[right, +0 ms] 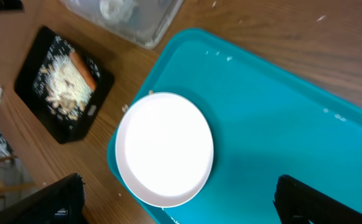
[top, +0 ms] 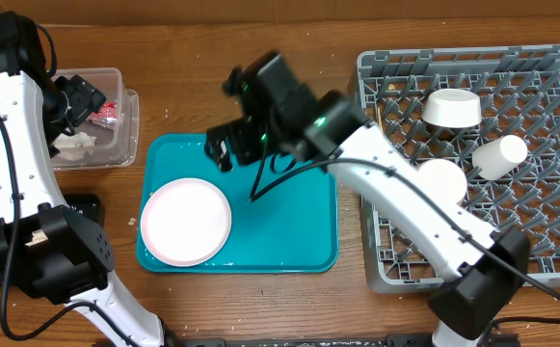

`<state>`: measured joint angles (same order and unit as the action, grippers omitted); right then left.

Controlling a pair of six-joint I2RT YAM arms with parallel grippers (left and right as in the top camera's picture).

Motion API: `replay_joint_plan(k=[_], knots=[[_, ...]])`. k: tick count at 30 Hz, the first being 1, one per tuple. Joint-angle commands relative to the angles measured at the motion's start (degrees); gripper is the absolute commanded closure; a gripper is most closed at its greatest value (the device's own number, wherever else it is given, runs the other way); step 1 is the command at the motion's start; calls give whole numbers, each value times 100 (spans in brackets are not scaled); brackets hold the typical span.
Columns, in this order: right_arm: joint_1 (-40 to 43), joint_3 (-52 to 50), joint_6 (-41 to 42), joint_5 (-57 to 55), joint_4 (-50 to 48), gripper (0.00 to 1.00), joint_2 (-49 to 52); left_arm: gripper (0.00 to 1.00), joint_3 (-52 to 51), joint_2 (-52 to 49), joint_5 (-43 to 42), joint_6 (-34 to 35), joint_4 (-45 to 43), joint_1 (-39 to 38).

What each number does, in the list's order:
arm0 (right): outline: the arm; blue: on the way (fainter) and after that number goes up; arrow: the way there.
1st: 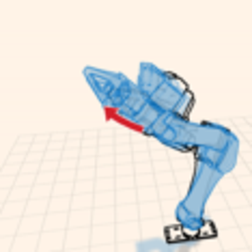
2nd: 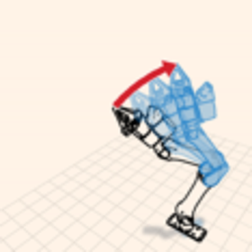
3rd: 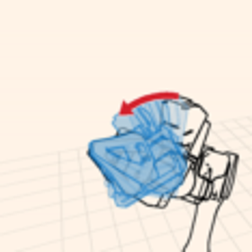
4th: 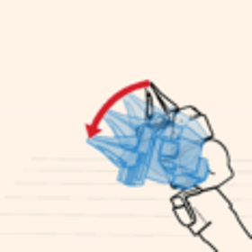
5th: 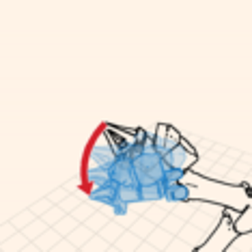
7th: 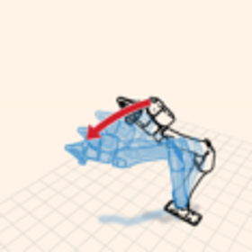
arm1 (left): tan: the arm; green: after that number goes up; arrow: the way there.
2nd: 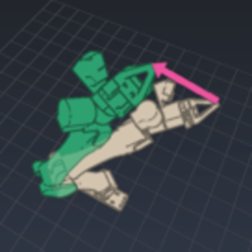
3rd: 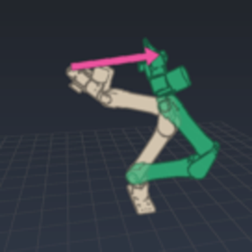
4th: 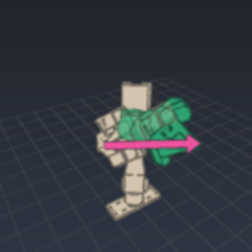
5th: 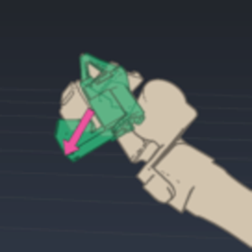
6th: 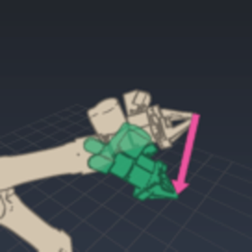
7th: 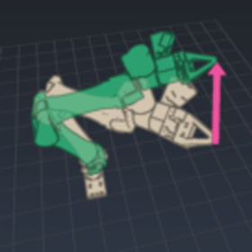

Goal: Sort waste into correct bins and load items into the dishwasher
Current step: 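Move the right gripper to the white plate on the teal tray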

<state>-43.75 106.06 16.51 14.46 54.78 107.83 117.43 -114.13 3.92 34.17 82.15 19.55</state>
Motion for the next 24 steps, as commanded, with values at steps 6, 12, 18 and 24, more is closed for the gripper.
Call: replay_joint_plan(k=[6,12,18,24], knots=[[-334,-365,612,-243,-531,22,1038,0,33,98,109,55,11,35],[-382,-365,905,-890,-640,31,1735,0,33,98,111,55,11,35],[-470,-365,905,-883,-634,37,2035,0,33,98,114,55,7,35],[-678,-365,931,-883,-638,44,2057,0,33,98,114,55,0,35]])
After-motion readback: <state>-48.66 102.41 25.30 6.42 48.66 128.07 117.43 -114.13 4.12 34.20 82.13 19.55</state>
